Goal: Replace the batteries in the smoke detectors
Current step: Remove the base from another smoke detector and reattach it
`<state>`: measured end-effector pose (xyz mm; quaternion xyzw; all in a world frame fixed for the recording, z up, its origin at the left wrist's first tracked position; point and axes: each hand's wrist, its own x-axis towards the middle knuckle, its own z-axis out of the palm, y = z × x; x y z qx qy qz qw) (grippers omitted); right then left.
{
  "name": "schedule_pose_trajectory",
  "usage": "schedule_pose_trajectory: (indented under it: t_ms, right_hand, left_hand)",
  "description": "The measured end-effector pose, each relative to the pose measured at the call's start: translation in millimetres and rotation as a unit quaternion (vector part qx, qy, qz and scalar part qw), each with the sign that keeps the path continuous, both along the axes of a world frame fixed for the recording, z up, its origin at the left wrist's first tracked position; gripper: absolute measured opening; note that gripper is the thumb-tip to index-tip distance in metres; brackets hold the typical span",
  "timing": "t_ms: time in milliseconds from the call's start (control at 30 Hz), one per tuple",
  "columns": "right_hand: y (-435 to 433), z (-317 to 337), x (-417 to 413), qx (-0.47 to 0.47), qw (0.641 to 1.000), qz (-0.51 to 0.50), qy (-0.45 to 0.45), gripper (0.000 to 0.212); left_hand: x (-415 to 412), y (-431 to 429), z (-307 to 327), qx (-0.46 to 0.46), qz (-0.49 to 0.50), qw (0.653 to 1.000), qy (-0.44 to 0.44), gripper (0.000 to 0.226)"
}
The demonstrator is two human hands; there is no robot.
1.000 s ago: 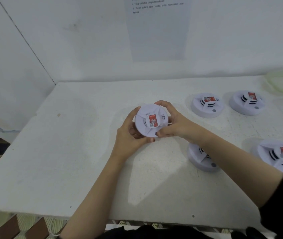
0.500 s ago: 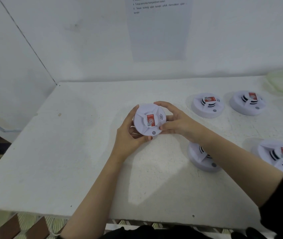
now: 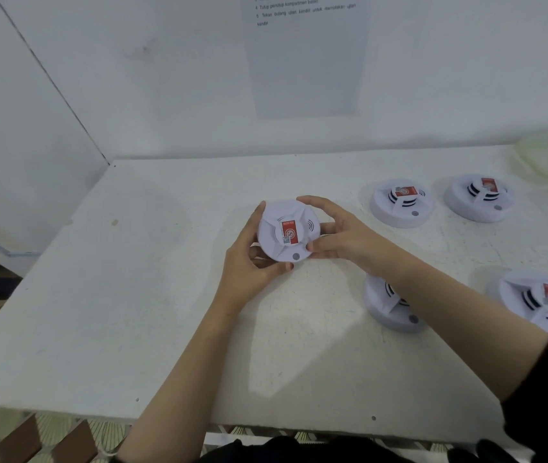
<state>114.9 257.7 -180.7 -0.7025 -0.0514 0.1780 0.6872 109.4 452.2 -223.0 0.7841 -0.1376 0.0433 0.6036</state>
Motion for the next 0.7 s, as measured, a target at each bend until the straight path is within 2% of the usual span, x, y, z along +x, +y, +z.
schedule_pose_trajectory:
  t_ms: [700]
  right_hand:
    - [0.4,1.7,-0.8,-0.027,0.999,-0.01,-0.018,0.07]
  left_hand:
    - [-2.3,-1.0,1.2,0.013,0.007,1.0,0.001,0.094]
